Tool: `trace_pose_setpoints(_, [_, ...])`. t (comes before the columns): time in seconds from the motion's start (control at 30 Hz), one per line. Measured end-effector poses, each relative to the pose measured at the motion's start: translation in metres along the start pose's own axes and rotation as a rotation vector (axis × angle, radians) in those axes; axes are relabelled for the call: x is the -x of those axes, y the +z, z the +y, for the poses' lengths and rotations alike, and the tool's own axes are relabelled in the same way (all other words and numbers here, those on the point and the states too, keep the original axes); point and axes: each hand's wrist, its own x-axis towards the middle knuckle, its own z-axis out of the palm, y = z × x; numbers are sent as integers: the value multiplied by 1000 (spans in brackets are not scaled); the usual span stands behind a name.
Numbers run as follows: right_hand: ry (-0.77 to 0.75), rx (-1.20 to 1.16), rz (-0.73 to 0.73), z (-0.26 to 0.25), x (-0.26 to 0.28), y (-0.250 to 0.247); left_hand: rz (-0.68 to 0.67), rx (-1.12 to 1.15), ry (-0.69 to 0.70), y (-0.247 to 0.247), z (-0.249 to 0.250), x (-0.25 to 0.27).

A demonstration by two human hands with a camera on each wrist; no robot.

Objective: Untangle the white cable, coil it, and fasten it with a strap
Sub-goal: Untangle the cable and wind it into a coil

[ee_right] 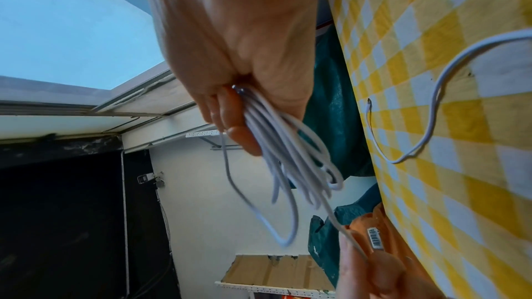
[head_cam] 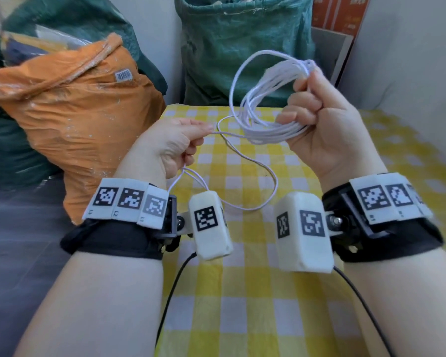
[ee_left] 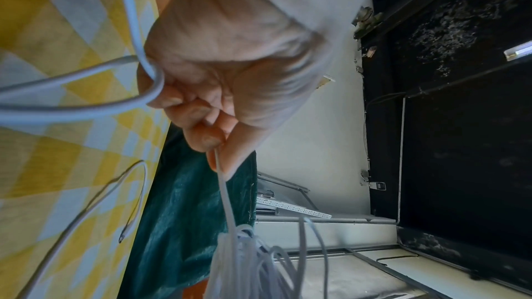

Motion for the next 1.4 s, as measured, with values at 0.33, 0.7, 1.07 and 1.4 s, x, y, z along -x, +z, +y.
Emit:
trace_pose_setpoints(0.33, [198, 608, -141, -5, 12, -4, -101, 82, -31, -7, -2, 4])
trace_pose_setpoints(0.7, [115, 807, 33, -14, 12, -10, -180, -341, -57, -10, -8, 4])
trace_pose_setpoints(1.07, [108, 1193, -172, -3, 15, -3, -224, 203, -37, 3, 4, 8])
trace_pose_setpoints(1.4, [91, 1395, -300, 7, 15, 1, -510, 383, -111, 7, 7, 6])
